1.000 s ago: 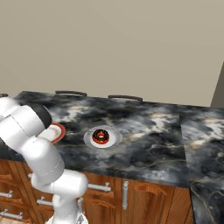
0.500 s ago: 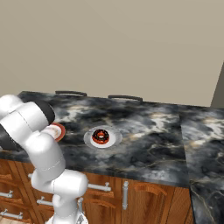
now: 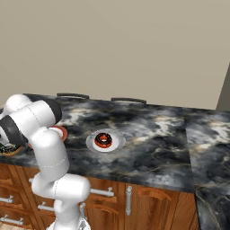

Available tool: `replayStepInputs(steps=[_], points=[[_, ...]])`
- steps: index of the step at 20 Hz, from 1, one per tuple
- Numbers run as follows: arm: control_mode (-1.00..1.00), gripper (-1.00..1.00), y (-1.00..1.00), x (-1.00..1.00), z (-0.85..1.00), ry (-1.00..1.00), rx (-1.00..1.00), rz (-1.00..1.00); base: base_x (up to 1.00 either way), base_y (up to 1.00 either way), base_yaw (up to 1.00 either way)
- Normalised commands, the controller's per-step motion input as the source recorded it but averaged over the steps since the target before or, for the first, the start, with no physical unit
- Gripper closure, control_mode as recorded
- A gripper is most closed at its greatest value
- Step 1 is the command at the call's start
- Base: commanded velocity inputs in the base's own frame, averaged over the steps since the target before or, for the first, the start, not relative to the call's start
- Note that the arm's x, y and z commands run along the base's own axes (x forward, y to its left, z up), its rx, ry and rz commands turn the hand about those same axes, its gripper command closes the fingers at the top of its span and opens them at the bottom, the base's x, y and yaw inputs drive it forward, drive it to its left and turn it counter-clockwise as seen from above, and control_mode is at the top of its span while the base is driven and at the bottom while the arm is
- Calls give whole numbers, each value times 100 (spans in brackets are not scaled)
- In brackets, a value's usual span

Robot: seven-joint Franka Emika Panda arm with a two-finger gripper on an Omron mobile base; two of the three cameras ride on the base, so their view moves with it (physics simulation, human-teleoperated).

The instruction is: Place the pastries on the plates.

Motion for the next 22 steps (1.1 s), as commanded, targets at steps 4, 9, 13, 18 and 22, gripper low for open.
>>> replayStepInputs(steps=[4,9,13,18,22], points=[[-100,-100,0,1,-5,0,0,-1,0,0,0],[-100,100,0,0,0,0,0,0,0,0,0],[-100,100,0,0,0,0,0,0,0,0,0],[-100,100,0,0,15,0,0,0,0,0,0],[-100,100,0,0,64,0,0,0,0,0,0]])
